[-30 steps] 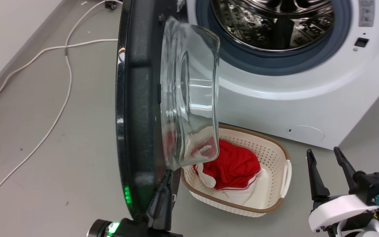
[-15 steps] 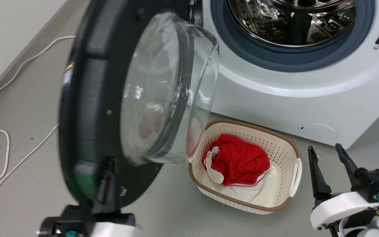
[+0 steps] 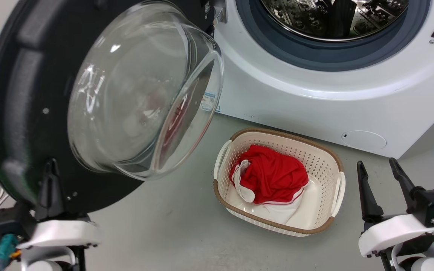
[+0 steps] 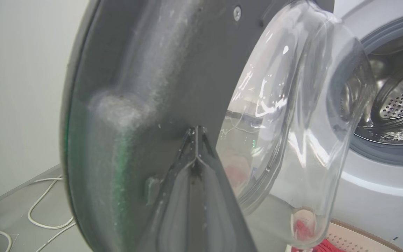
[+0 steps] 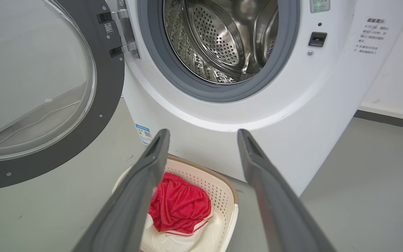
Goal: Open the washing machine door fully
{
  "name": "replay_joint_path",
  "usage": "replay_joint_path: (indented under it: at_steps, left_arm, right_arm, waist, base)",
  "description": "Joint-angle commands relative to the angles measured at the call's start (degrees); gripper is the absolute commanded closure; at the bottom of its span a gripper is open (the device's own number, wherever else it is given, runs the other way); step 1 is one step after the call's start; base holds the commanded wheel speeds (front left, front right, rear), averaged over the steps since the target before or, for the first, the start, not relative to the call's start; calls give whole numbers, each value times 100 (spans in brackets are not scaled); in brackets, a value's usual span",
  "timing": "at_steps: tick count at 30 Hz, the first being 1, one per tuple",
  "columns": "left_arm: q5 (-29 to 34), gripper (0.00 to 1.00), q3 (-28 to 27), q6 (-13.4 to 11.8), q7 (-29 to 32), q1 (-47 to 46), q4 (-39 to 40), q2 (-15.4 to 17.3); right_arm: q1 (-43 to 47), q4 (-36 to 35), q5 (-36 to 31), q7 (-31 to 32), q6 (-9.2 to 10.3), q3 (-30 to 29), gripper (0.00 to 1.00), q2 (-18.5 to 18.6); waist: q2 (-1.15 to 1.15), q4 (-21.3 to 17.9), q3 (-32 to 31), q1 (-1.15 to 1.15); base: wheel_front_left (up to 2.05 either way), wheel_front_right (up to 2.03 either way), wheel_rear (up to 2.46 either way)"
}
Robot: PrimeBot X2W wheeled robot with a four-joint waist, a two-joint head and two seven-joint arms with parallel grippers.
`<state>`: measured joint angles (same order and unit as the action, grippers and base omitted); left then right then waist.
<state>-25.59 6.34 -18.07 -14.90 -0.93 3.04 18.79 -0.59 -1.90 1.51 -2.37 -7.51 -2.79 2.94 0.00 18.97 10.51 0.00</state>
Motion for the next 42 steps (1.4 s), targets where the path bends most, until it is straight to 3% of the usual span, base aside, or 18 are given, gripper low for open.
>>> replay_joint_path:
  at_steps: [1, 9, 21, 31, 42]
  left_arm:
    - [-60, 100, -156, 40, -33, -123, -90, 51]
    - [-223, 100, -752, 435, -40, -652, -676, 161]
    - [157, 100, -1340, 989, -29, -1255, -1550, 136]
    - [669, 100, -1372, 1107, -29, -664, -1196, -239]
    - [1086, 100, -638, 1307, 25, 8, -517, -638]
  right_arm:
    - [-64, -35, 16, 5, 4, 7, 0, -13]
    - [-136, -64, -39, 19, 4, 23, 0, -13]
    - [-191, 40, -41, -66, 4, 119, 0, -13]
    - [-81, 272, 123, -208, 4, 148, 0, -12]
    - [-69, 489, 175, -340, 4, 259, 0, -13]
  waist:
    - [0, -5, 20, 0]
    - [0, -13, 121, 0]
    - [0, -125, 74, 0]
    - [0, -318, -251, 0]
    - [0, -797, -591, 0]
  base:
    - [0, 0, 0]
    - [0, 0, 0]
    - [0, 0, 0]
    - [0, 0, 0]
    - [0, 0, 0]
